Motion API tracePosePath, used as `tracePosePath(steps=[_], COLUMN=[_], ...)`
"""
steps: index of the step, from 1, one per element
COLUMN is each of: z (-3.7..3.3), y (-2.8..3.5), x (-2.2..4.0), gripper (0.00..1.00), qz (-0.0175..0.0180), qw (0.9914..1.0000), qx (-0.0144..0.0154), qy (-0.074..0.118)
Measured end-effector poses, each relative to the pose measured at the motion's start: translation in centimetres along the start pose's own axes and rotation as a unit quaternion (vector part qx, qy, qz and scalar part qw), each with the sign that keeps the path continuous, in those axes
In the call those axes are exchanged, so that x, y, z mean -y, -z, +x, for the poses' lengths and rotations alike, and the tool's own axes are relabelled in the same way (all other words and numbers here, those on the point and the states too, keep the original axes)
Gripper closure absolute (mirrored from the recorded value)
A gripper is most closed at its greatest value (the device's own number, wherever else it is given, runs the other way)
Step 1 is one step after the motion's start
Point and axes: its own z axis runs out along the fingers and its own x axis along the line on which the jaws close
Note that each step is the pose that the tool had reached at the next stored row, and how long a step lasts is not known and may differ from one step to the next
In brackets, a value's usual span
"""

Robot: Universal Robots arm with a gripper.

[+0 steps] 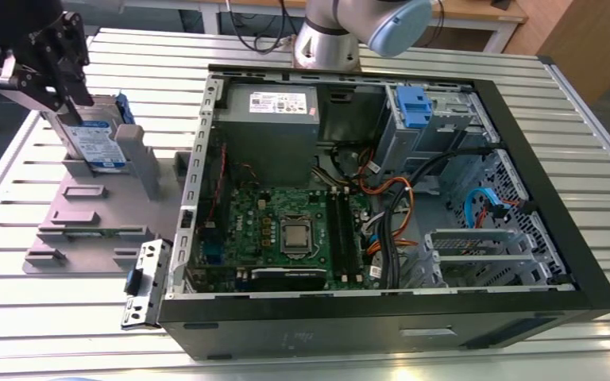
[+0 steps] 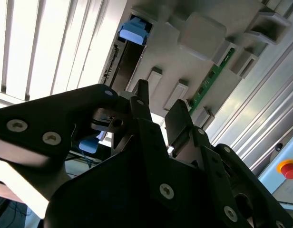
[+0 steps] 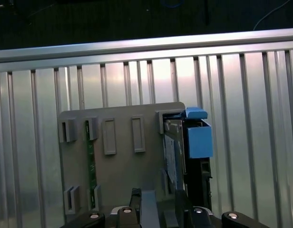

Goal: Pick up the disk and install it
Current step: 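Pick up the disk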

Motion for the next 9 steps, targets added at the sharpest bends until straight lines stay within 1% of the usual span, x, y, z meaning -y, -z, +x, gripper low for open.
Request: tracePosePath(steps=[5,9], z=[-0.64,-1.24], y=[-0.01,-0.03], x=[-0.07,-0.18], gripper=[0.59,0.59], qz=[0.0003,0.0004], qw=[1.0,1.0], qx=[-0.0009,-0.001], qy=[0.0,0.0])
